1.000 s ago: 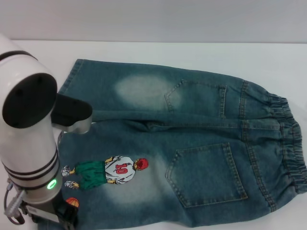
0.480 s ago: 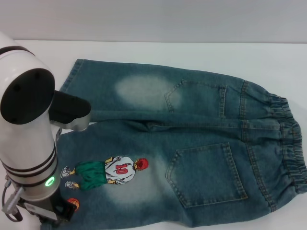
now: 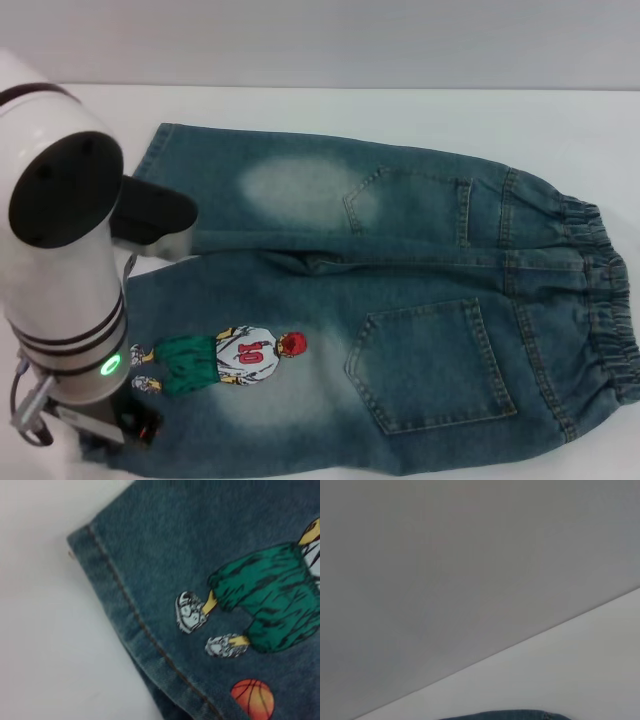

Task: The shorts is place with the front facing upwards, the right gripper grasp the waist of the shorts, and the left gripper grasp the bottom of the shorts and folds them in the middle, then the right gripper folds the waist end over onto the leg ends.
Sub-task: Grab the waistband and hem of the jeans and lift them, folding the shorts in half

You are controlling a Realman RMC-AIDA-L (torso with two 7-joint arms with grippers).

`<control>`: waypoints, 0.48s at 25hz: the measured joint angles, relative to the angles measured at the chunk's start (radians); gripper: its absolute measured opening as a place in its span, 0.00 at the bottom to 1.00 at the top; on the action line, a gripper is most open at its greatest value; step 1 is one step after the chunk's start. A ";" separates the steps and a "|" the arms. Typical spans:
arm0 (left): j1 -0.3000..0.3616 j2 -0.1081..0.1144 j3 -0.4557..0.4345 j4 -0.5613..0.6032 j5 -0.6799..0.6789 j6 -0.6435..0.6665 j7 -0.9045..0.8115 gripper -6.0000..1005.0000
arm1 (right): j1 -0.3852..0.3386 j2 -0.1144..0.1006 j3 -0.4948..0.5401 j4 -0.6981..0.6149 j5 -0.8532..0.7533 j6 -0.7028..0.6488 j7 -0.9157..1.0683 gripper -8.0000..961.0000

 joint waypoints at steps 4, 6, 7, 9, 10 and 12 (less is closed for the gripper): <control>-0.017 -0.002 0.002 0.004 0.000 0.000 0.000 0.04 | -0.003 0.000 0.002 0.001 0.001 0.005 0.000 0.78; -0.030 -0.002 0.001 0.008 0.001 0.001 -0.002 0.04 | -0.004 0.000 0.011 0.002 0.002 0.017 0.006 0.78; -0.038 -0.002 0.001 0.011 0.010 0.003 -0.003 0.04 | -0.005 0.001 0.017 0.003 0.002 0.026 0.010 0.78; -0.043 -0.002 0.000 0.018 0.033 0.007 -0.004 0.04 | -0.010 0.004 0.027 0.002 -0.001 0.051 0.032 0.78; -0.045 -0.002 0.000 0.024 0.045 0.009 -0.004 0.04 | -0.010 0.004 0.027 0.002 -0.001 0.051 0.032 0.78; -0.046 -0.003 0.000 0.029 0.055 0.015 -0.004 0.04 | -0.016 0.003 0.028 -0.006 -0.005 0.077 0.046 0.78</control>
